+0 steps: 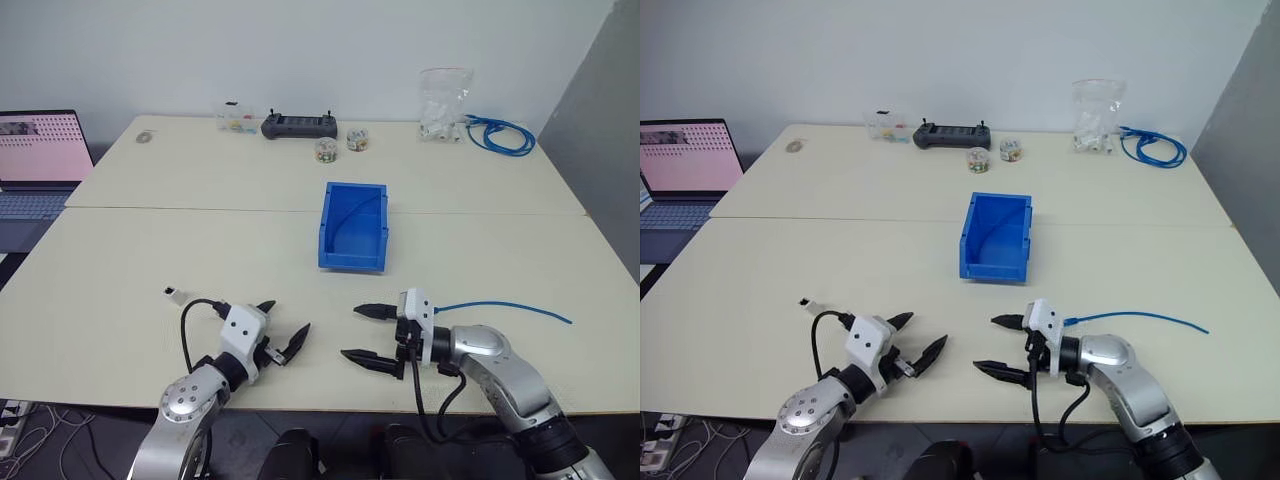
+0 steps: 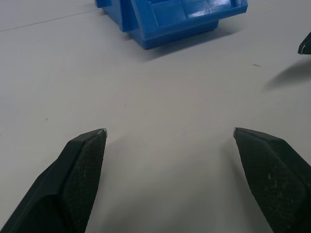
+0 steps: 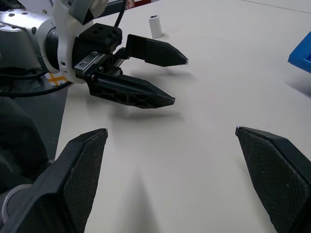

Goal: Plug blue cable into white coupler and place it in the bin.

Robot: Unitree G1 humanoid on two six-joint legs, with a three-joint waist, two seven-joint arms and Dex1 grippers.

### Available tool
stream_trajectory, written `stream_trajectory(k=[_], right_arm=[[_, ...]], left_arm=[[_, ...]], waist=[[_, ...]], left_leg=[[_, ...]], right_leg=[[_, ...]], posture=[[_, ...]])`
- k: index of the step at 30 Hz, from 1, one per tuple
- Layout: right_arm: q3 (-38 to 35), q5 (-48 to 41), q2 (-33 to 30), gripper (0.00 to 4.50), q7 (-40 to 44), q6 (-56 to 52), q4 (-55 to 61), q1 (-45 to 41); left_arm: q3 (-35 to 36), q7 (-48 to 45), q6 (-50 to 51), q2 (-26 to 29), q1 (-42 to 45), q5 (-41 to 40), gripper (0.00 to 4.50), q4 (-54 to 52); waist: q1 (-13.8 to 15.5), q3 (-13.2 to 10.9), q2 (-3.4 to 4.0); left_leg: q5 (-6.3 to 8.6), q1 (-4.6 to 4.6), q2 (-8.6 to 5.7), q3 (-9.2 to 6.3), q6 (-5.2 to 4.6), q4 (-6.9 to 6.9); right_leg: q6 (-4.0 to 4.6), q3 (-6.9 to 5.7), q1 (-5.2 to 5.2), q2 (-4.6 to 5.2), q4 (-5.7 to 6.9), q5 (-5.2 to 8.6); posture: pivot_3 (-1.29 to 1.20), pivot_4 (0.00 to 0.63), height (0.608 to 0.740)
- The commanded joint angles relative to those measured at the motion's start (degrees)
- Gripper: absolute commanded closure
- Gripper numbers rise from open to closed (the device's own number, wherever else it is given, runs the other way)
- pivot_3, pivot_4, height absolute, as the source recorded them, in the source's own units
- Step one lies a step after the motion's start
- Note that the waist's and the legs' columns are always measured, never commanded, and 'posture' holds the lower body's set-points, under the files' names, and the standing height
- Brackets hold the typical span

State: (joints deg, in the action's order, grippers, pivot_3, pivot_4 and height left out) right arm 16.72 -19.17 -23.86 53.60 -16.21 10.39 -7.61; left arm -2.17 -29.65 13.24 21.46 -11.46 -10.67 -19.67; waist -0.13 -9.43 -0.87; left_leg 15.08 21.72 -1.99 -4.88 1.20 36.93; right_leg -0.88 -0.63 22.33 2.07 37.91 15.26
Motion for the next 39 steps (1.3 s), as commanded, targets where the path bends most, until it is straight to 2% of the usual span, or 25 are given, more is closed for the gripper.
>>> stream_trajectory(k=[1, 23, 30, 33, 39], right_arm=[[-1.0, -0.8, 0.2, 0.02, -0.4, 0.4, 2.7, 0.4], [-2.2, -0.2, 2.1, 0.02, -4.9, 1.9, 3.5, 1.8], [-3.1, 0.4, 2.4, 0.02, -6.2, 3.6, 4.6, 1.2], [-5.4, -0.5, 0.5, 0.02, -6.2, 3.3, 7.3, 1.4], [-16.8, -4.2, -10.9, 0.02, -5.0, -2.1, 15.8, 5.2]], left_arm=[[-0.6, -0.7, -0.7, 0.5, 0.7, -0.1, 0.14, -1.4], [-1.0, -3.9, -3.8, 2.0, 2.7, 0.0, 0.14, -1.9], [0.7, -7.0, -0.6, 3.6, 4.0, -5.8, 0.14, -6.3], [-0.1, -9.1, 3.8, 6.0, 5.8, -8.3, 0.14, -9.1], [-3.6, -17.2, 14.6, 14.5, 11.7, -14.5, 0.14, -15.0]], waist=[[0.0, 0.0, 0.0], [0.0, 0.0, 0.01], [0.0, 0.0, 0.0], [0.0, -0.1, 0.03], [0.1, -0.1, 0.04]], left_leg=[[0.0, 0.0, 0.0, 0.0, 0.0, 0.0], [0.0, 0.0, 0.0, -0.01, 0.0, 0.0], [0.0, 0.01, 0.0, -0.01, 0.0, 0.0], [0.0, 0.03, 0.0, -0.01, 0.0, 0.01], [0.0, 0.07, -0.11, -0.03, 0.0, 0.0]], right_leg=[[0.0, 0.0, 0.0, 0.0, 0.0, 0.0], [0.0, 0.0, 0.0, 0.0, -0.01, 0.0], [0.0, 0.0, 0.0, 0.0, -0.01, 0.0], [0.0, 0.0, 0.01, 0.0, 0.0, 0.0], [-0.05, 0.01, -0.01, 0.03, -0.08, 0.01]], posture=[[0.0, 0.15, 0.74], [0.0, 0.15, 0.74], [0.0, 0.15, 0.74], [0.0, 0.15, 0.74], [0.0, 0.15, 0.74]])
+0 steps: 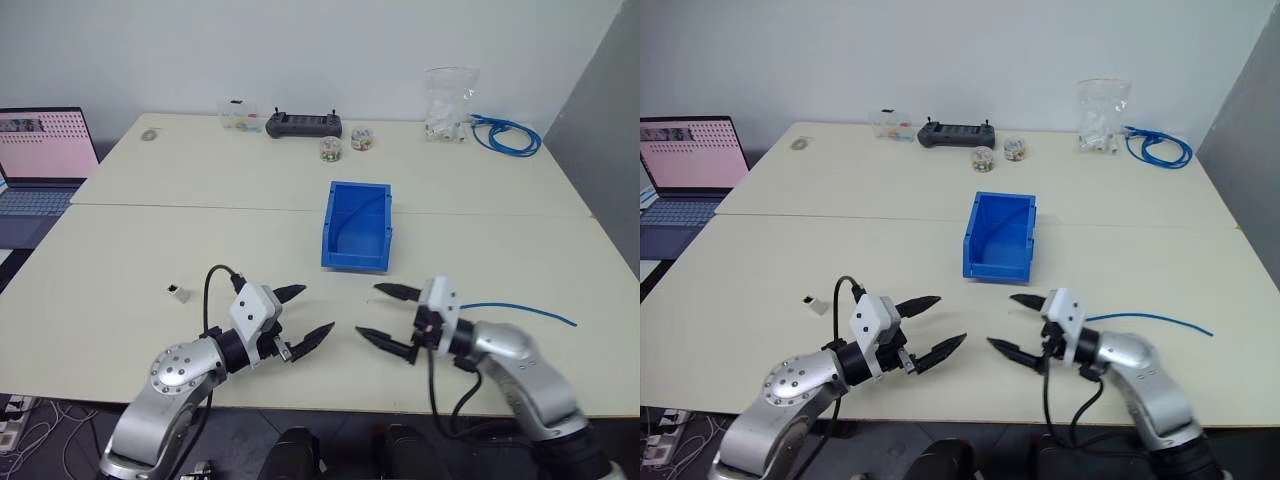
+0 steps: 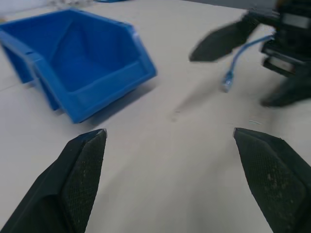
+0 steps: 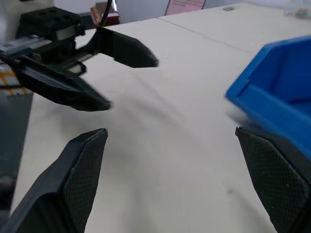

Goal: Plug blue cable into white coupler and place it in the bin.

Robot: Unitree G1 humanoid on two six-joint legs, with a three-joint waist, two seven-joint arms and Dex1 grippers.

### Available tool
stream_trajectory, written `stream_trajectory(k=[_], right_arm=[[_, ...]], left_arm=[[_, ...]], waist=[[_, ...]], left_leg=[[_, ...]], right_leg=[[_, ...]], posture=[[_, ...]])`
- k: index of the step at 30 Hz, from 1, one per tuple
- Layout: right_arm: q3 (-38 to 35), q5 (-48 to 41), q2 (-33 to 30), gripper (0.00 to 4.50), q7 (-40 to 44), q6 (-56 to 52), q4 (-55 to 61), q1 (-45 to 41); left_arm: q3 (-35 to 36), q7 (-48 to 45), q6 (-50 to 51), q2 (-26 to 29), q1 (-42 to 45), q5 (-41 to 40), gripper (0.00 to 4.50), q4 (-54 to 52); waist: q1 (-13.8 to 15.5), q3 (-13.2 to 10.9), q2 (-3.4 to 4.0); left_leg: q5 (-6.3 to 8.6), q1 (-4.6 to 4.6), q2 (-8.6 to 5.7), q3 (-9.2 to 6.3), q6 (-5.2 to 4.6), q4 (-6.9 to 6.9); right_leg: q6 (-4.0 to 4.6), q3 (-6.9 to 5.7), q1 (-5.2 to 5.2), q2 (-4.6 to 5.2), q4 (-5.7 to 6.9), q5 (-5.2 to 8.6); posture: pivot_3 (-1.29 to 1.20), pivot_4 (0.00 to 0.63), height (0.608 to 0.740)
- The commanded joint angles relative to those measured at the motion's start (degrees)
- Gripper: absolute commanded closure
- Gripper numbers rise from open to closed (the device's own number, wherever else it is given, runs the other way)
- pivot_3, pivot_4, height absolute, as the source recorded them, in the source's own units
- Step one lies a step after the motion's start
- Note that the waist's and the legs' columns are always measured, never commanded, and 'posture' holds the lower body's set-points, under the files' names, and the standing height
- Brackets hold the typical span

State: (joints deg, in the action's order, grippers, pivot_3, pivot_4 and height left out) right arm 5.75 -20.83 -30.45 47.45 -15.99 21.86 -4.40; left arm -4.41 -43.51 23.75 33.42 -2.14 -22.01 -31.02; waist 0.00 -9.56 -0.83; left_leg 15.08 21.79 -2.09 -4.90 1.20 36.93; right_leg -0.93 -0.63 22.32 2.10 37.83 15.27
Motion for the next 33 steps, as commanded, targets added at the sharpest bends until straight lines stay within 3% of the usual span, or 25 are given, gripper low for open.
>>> stream_trajectory(k=[1, 6, 12, 17, 27, 30, 33], right_arm=[[-7.5, -2.0, -6.7, 0.02, 1.8, -2.6, 4.3, 3.0], [-13.2, 0.3, -16.4, 0.02, 5.2, -2.9, 0.6, 6.0], [-14.0, 4.0, -24.9, 0.02, 11.9, 2.1, -8.7, 6.5], [-11.4, 6.5, -27.0, 0.02, 16.3, 6.7, -18.3, 1.0], [-0.3, 14.6, -25.4, 0.02, 24.3, 8.3, -44.5, -18.6], [2.4, 17.6, -24.9, 0.5, 26.0, 9.7, -52.2, -23.6], [3.6, 18.9, -24.6, 1.28, 27.5, 11.4, -56.1, -26.0]], left_arm=[[-1.9, -4.4, 4.7, 3.7, 3.4, -3.2, 0.14, -3.8], [-4.7, -7.2, 5.5, 7.0, 7.5, -1.6, 0.14, -2.9], [-6.8, -9.4, 2.2, 8.3, 8.1, 1.6, 0.14, 0.5], [-7.6, -10.3, -1.0, 8.0, 7.4, 3.6, 0.14, 2.5], [-9.3, -10.1, -3.4, 6.7, 8.3, 6.3, 0.14, 4.4], [-9.5, -9.8, -3.5, 6.4, 8.6, 6.9, 0.0, 4.2], [-9.5, -9.8, -3.4, 6.4, 8.7, 7.1, 0.0, 3.9]], waist=[[0.0, 0.0, -0.01], [-0.1, -0.1, 0.03], [-0.2, -0.1, 0.01], [-0.2, -0.3, -0.08], [-0.1, -0.6, -0.09], [-0.1, -0.6, -0.09], [-0.2, -0.6, -0.11]], left_leg=[[0.0, 0.01, 0.0, 0.0, 0.0, 0.0], [0.0, 0.0, 0.01, 0.02, -0.01, -0.01], [0.0, -0.03, 0.05, 0.12, -0.01, -0.02], [0.0, -0.02, 0.05, 0.13, -0.02, 0.01], [-0.01, -0.01, 0.03, 0.15, -0.01, 0.03], [-0.01, -0.03, 0.02, 0.16, -0.01, 0.04], [-0.01, -0.05, 0.01, 0.16, -0.02, 0.05]], right_leg=[[-0.01, 0.0, -0.01, 0.01, -0.01, 0.01], [-0.02, 0.0, 0.0, 0.0, 0.02, 0.02], [-0.02, 0.03, -0.01, -0.03, 0.02, 0.02], [-0.03, 0.05, -0.02, -0.02, 0.03, 0.01], [0.12, 0.07, -0.01, 0.01, 0.03, -0.08], [0.17, 0.07, -0.02, 0.03, 0.04, -0.12], [0.15, 0.08, -0.04, 0.04, 0.04, -0.11]], posture=[[0.0, 0.15, 0.74], [0.0, 0.15, 0.74], [0.0, 0.15, 0.74], [0.0, 0.15, 0.74], [0.0, 0.15, 0.74], [0.0, 0.15, 0.74], [0.0, 0.15, 0.74]])
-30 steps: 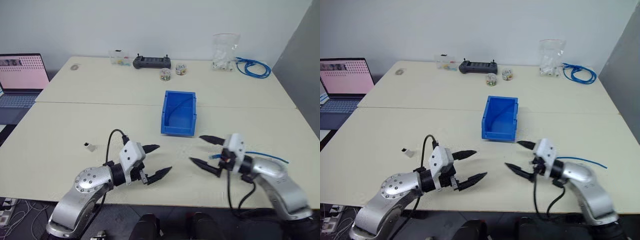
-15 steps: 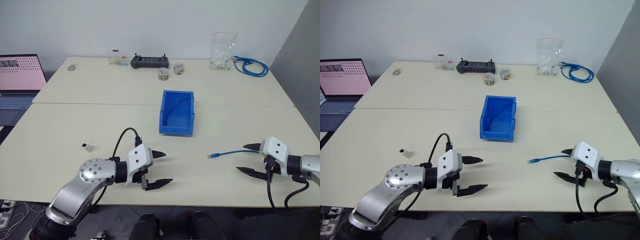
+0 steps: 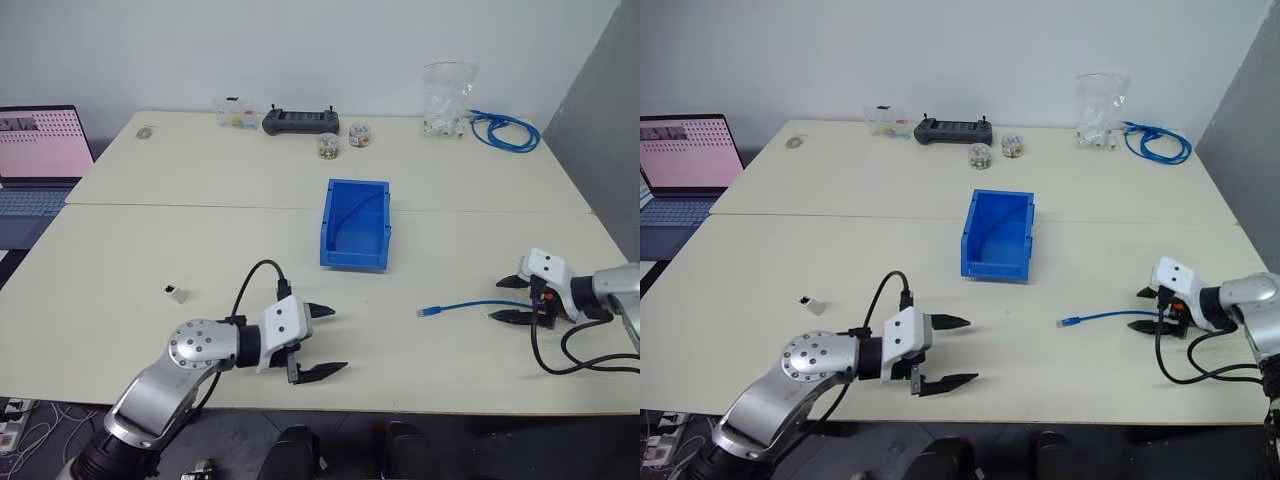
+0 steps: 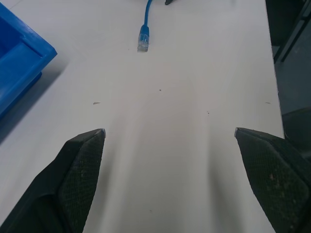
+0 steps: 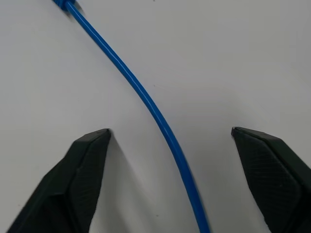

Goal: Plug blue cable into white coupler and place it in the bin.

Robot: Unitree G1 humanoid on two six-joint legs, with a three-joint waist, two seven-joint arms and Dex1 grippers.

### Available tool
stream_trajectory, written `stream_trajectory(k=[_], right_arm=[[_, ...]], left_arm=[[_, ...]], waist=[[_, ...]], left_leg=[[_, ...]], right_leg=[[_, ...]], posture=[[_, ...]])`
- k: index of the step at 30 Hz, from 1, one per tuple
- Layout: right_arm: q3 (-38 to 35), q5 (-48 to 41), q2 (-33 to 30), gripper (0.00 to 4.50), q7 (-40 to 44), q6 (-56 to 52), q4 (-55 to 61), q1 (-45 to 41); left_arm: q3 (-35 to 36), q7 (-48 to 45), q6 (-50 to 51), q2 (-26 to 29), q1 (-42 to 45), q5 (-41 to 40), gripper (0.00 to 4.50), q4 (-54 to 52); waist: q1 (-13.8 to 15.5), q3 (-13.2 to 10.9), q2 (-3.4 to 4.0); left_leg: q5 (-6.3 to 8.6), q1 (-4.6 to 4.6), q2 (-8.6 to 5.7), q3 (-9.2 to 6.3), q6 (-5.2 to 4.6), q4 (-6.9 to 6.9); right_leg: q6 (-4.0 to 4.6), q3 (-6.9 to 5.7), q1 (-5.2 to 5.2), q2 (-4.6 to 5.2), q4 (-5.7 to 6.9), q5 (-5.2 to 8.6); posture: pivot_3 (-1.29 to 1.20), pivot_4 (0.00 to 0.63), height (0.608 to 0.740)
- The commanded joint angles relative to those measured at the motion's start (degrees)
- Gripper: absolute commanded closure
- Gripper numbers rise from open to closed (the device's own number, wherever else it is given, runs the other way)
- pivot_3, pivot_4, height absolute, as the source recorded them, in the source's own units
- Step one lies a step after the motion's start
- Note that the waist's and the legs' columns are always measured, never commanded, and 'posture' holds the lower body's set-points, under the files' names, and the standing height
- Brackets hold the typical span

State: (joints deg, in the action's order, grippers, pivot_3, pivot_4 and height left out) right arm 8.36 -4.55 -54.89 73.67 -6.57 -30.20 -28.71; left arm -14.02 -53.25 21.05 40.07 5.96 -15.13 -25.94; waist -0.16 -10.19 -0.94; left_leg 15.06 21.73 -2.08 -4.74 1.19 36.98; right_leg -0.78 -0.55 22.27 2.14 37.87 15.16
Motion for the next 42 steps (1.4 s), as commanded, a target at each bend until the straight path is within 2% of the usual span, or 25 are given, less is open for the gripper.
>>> stream_trajectory(k=[1, 6, 7, 12, 13, 17, 22, 27, 34, 42], right_arm=[[1.2, 2.8, -0.1, 1.5, 1.7, 2.6, -4.8, -2.2], [1.1, 3.1, 0.0, 3.02, 2.8, 6.2, -5.3, -2.7], [1.0, 3.0, 0.0, 3.11, 2.8, 6.4, -5.1, -2.6], [0.6, 2.6, 0.0, 4.37, 3.6, 8.5, -2.4, -1.6], [0.5, 2.4, 0.0, 4.44, 3.9, 8.5, -1.6, -1.3], [-0.1, 1.1, -0.1, 4.44, 5.0, 7.9, 3.5, 0.0], [-0.6, -3.5, 0.7, 4.44, 5.9, 1.3, 19.7, 3.3], [3.9, -2.1, 6.9, 4.44, 1.6, -5.5, 29.5, 2.7], [11.3, 1.8, 18.4, 4.44, -3.4, -13.0, 26.5, -3.8], [13.8, 3.7, 23.4, 4.44, -5.5, -17.9, 20.0, -8.6]], left_arm=[[0.2, -0.1, -0.6, -0.2, 0.6, 0.1, 0.0, -1.3], [0.6, 0.0, 0.1, -0.1, 0.7, -0.3, 0.0, -1.9], [0.6, 0.0, 0.0, -0.1, 0.6, -0.3, 0.0, -1.9], [0.8, -0.2, 0.2, -0.1, 1.0, -0.6, 0.0, -1.4], [0.9, -0.2, 0.1, -0.1, 1.0, -0.6, 0.0, -1.3], [1.8, -0.1, -0.6, 0.5, -0.2, -0.5, 0.0, -0.8], [8.0, -0.1, -4.0, 2.9, -6.3, -1.1, 0.0, 0.3], [14.5, -1.2, -8.6, 5.7, -12.1, -0.5, 0.0, 3.7], [19.5, -1.4, -13.5, 6.6, -16.6, 0.3, 0.0, 6.7], [19.8, -0.9, -18.5, 5.4, -17.7, 1.9, 0.0, 9.5]], waist=[[0.0, 0.0, 0.0], [0.0, 0.0, 0.0], [0.0, 0.0, 0.0], [0.0, 0.0, 0.0], [0.0, 0.0, 0.0], [-0.1, 0.0, 0.01], [-0.3, -0.1, 0.1], [-0.2, -0.1, 0.12], [0.0, -0.2, 0.1], [0.1, -0.2, 0.1]], left_leg=[[0.0, 0.0, -0.01, 0.0, 0.0, 0.0], [0.0, 0.0, 0.0, 0.0, 0.0, 0.01], [0.0, 0.0, -0.01, 0.0, 0.0, 0.01], [0.0, -0.01, 0.0, 0.0, 0.0, 0.01], [0.0, -0.01, 0.0, 0.0, 0.0, 0.01], [0.0, -0.02, 0.01, 0.0, 0.0, 0.0], [0.0, -0.02, 0.05, -0.01, 0.0, -0.03], [0.0, -0.03, 0.09, -0.06, 0.0, -0.01], [0.0, 0.04, 0.05, -0.05, 0.01, -0.01], [0.0, 0.07, 0.01, -0.09, 0.01, -0.02]], right_leg=[[0.0, 0.0, 0.0, 0.0, 0.0, 0.0], [0.02, 0.01, -0.02, 0.01, 0.0, -0.02], [0.03, 0.01, -0.02, 0.01, 0.0, -0.03], [0.02, 0.01, -0.01, 0.01, 0.02, -0.03], [0.02, 0.01, -0.01, 0.01, 0.03, -0.03], [0.03, 0.02, 0.0, 0.01, 0.06, -0.03], [0.03, 0.02, 0.05, 0.0, 0.09, -0.03], [-0.11, -0.04, 0.04, -0.01, 0.09, 0.06], [0.07, -0.03, 0.11, 0.02, 0.03, -0.04], [0.17, -0.05, 0.14, 0.05, 0.03, -0.1]], posture=[[0.0, 0.15, 0.74], [0.0, 0.15, 0.74], [0.0, 0.15, 0.74], [0.0, 0.15, 0.74], [0.0, 0.15, 0.74], [0.0, 0.15, 0.74], [0.0, 0.15, 0.74], [0.0, 0.15, 0.74], [0.0, 0.15, 0.74], [0.0, 0.15, 0.74]])
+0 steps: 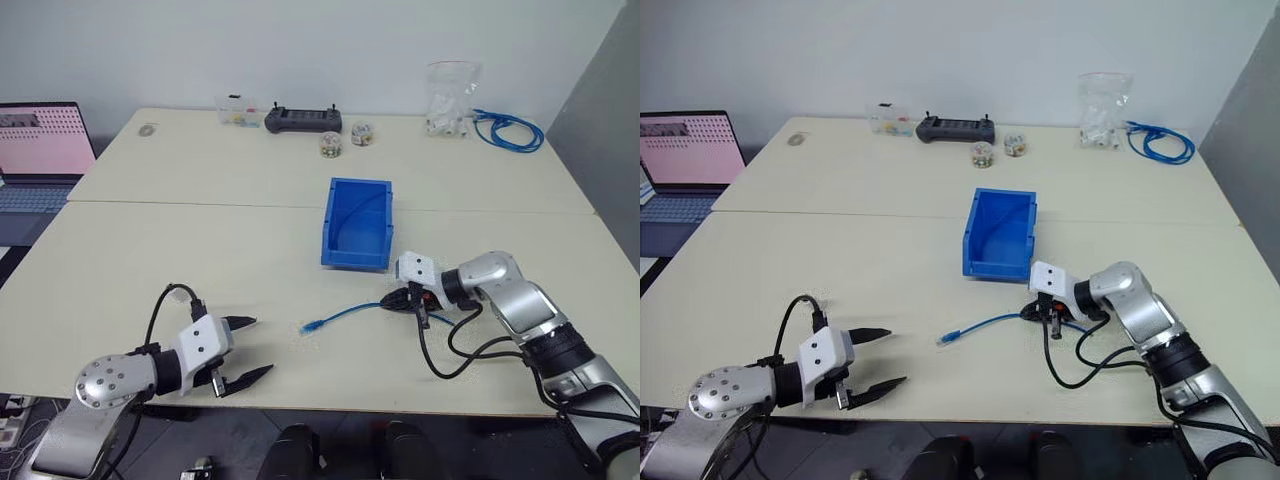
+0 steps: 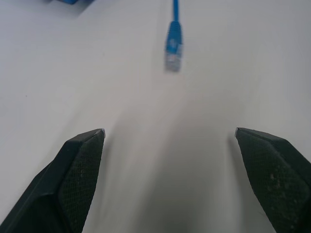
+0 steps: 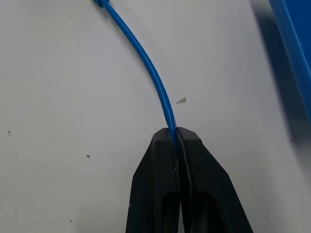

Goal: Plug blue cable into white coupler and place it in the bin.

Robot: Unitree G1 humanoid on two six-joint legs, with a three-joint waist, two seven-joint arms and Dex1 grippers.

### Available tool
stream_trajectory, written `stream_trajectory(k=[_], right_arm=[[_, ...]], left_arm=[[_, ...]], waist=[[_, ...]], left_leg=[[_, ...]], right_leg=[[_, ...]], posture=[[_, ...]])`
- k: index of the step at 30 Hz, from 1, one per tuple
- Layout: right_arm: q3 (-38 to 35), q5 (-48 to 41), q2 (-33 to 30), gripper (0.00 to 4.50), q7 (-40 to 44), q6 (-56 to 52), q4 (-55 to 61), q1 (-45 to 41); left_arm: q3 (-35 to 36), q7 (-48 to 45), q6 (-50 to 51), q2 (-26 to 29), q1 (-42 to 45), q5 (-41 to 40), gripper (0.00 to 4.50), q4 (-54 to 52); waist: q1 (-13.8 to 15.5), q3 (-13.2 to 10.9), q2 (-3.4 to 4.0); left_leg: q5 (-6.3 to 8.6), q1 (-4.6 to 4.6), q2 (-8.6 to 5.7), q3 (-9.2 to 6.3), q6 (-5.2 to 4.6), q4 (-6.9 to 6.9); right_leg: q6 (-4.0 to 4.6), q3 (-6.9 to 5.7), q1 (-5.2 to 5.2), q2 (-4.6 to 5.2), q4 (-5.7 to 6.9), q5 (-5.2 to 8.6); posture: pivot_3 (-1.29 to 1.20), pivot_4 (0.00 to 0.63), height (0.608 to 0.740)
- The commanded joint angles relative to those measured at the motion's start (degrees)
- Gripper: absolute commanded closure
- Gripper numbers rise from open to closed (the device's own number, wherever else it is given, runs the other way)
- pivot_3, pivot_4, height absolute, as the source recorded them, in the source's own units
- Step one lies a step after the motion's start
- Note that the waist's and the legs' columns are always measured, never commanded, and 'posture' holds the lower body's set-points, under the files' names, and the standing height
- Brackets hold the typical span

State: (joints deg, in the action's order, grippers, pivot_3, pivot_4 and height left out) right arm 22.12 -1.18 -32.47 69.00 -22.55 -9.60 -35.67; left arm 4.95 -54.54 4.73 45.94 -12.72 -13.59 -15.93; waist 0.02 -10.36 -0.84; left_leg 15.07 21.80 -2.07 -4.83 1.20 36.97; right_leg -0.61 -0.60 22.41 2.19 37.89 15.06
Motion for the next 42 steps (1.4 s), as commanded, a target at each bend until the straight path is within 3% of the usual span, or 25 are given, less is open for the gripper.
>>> stream_trajectory(k=[1, 8, 14, 19, 26, 30, 42], right_arm=[[-0.1, 0.1, 1.3, 4.25, -0.9, -2.5, -0.8, -1.8], [-4.5, -4.7, 1.6, 2.8, -1.3, -10.0, 2.5, -1.9], [-9.4, -12.1, -5.8, 1.35, 2.6, -12.1, 19.6, 7.0], [-11.0, -15.3, -8.9, 1.35, -0.1, -14.6, 30.9, 14.9], [-10.8, -16.6, -7.7, 1.35, -6.9, -16.9, 37.8, 20.8], [-11.1, -17.3, -7.9, 1.29, -8.2, -16.0, 38.8, 21.7], [-11.7, -19.9, -6.9, 1.29, -11.0, -12.8, 40.3, 22.1]], left_arm=[[0.4, 0.6, -2.4, -0.7, 1.4, 0.5, 0.0, -0.3], [-2.8, 1.1, -0.9, -3.2, 6.2, 0.8, 0.0, 1.0], [-6.8, 1.5, -1.1, -5.1, 10.6, 3.2, 0.0, 5.3], [-9.8, 0.7, -1.2, -6.2, 13.2, 4.9, 0.0, 9.1], [-13.5, -0.5, -0.8, -6.1, 16.7, 7.2, 0.0, 11.6], [-15.5, -1.0, -0.7, -5.3, 18.3, 9.6, 0.67, 12.9], [-19.3, 0.3, 3.7, -4.6, 22.0, 14.3, 3.45, 13.5]], waist=[[-0.1, 0.0, 0.0], [-0.2, 0.0, 0.01], [0.1, 0.0, 0.0], [-0.2, 0.0, 0.0], [-0.1, 0.0, 0.02], [-0.1, 0.0, 0.02], [0.0, 0.1, 0.04]], left_leg=[[0.0, -0.01, 0.0, 0.0, 0.0, 0.0], [0.0, -0.03, 0.01, 0.02, 0.0, 0.0], [0.0, 0.04, -0.04, -0.07, 0.0, -0.02], [0.01, 0.04, -0.05, -0.07, -0.01, 0.0], [0.0, -0.08, -0.02, -0.06, -0.02, 0.03], [0.0, -0.06, -0.06, -0.06, -0.01, 0.03], [-0.01, -0.11, -0.08, -0.09, -0.03, 0.03]], right_leg=[[0.0, 0.0, 0.0, 0.0, 0.01, 0.0], [0.0, -0.01, 0.0, -0.01, 0.07, -0.01], [-0.01, -0.05, 0.05, 0.0, 0.09, 0.0], [-0.12, -0.05, 0.01, 0.02, 0.07, 0.05], [-0.33, -0.06, -0.09, 0.0, 0.09, 0.13], [-0.33, -0.03, -0.09, 0.02, 0.06, 0.13], [-0.37, -0.04, -0.13, 0.03, 0.08, 0.13]], posture=[[0.0, 0.15, 0.74], [0.0, 0.15, 0.74], [0.0, 0.15, 0.74], [0.0, 0.15, 0.74], [0.0, 0.15, 0.74], [0.0, 0.15, 0.74], [0.0, 0.15, 0.74]])
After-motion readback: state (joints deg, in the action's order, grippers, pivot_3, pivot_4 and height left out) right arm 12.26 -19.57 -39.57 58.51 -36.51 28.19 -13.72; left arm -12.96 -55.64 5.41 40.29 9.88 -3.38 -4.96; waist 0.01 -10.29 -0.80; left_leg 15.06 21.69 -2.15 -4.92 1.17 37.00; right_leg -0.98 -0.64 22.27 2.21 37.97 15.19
